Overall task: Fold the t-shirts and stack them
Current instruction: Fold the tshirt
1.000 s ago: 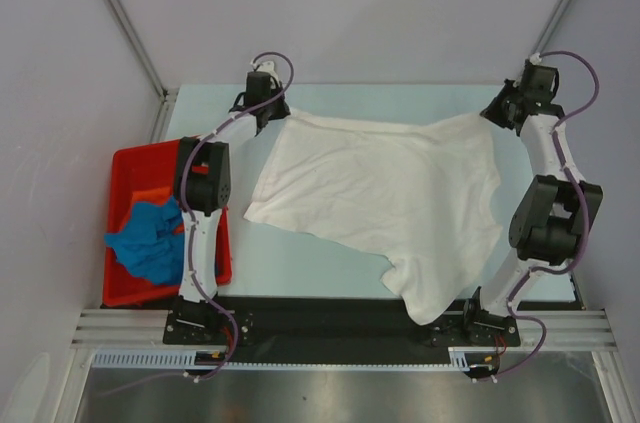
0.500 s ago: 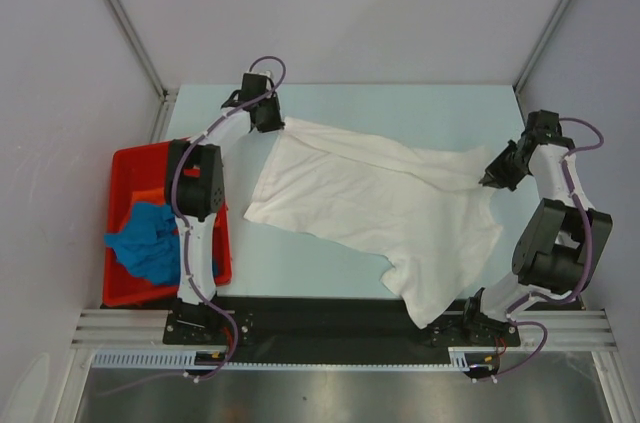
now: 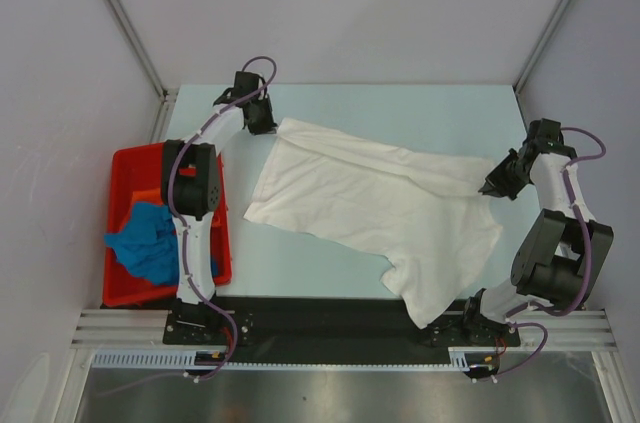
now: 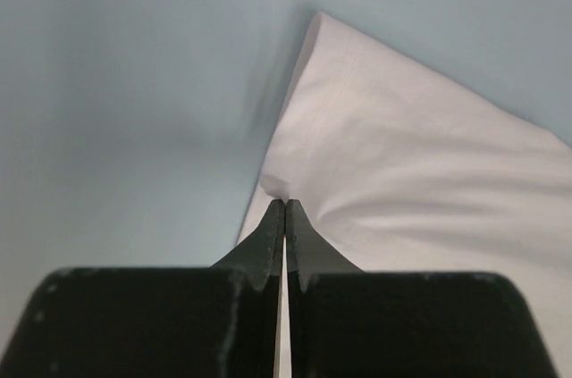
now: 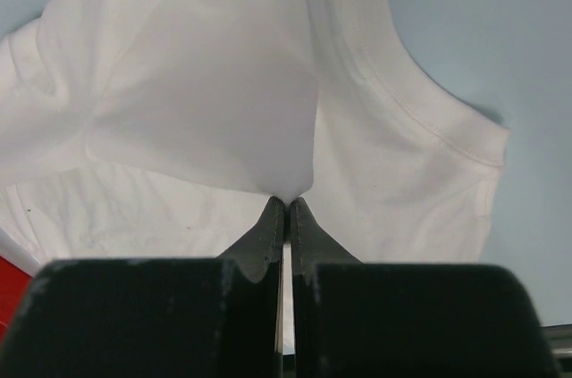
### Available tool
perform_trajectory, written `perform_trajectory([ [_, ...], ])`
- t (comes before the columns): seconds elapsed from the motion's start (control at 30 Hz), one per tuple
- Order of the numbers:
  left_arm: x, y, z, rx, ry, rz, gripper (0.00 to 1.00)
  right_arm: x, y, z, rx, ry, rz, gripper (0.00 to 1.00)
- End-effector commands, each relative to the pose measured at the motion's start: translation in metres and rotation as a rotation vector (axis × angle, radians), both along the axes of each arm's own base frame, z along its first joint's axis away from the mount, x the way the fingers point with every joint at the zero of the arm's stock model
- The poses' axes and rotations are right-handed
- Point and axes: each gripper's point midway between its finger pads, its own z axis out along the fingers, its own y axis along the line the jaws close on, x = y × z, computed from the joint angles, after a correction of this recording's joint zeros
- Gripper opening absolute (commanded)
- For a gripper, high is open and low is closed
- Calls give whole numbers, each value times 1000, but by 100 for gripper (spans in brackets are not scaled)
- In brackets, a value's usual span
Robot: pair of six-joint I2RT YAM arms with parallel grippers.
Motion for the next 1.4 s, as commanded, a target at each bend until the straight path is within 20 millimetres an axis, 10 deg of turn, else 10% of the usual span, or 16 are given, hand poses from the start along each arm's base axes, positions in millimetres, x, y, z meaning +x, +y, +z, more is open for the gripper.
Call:
perform_trajectory([
  [0.0,2,5,13,-18,-26,3,0,-3,-11,5,-37,-17,-14,0],
  [0.87,-12,-5,-15,-62,44,-10,0,7,-25,-22,-47,3,-2,0],
  [1.37,13,-17,4,-133,-22,-1,0,73,-52,15,-72,-114,-40,0],
])
